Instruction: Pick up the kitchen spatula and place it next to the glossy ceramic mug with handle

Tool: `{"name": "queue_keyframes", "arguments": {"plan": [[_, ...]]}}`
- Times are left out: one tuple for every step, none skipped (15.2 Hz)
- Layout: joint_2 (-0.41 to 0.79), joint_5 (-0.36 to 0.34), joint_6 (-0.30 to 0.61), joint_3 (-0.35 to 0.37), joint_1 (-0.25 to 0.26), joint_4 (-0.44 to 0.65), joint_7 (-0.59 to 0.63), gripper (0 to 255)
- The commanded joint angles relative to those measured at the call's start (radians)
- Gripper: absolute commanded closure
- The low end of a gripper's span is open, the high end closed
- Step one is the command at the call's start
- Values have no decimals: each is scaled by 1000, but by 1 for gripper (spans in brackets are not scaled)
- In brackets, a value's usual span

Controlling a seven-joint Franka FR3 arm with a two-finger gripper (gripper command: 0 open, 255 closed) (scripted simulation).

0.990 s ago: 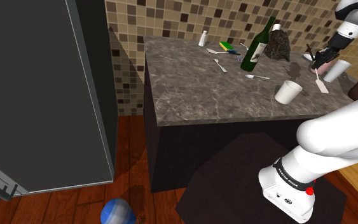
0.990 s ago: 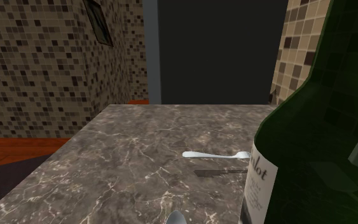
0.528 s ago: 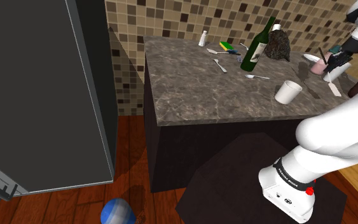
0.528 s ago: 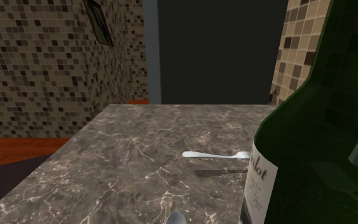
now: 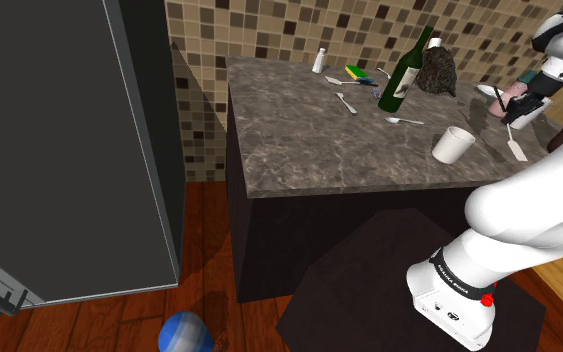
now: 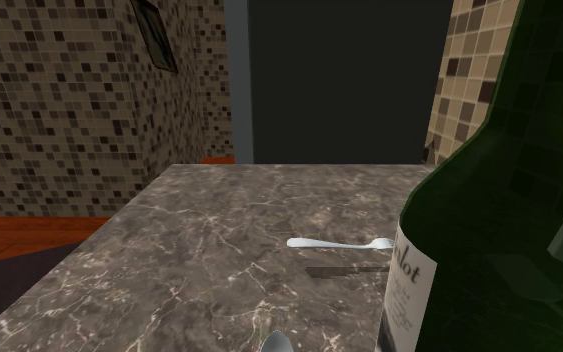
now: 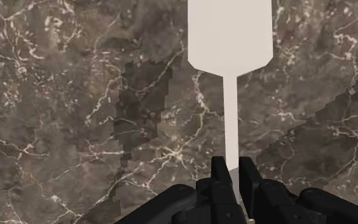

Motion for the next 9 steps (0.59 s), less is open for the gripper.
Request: {"name": "queue_keyframes", "arguments": {"plan": [[7, 6, 29, 1, -1, -23, -5, 255], [11, 9, 41, 1, -1, -32, -8, 255], [16, 13, 54, 1, -2, -41, -11, 255], [21, 17, 66, 2, -2, -49, -14, 255], [26, 21, 78, 2, -3, -58, -17, 255], [31, 26, 90, 3, -4, -66, -21, 255], [37, 30, 103, 3, -4, -74, -24, 255], [42, 35, 115, 4, -5, -81, -28, 255], [48, 40, 127, 5, -6, -89, -32, 255]]}}
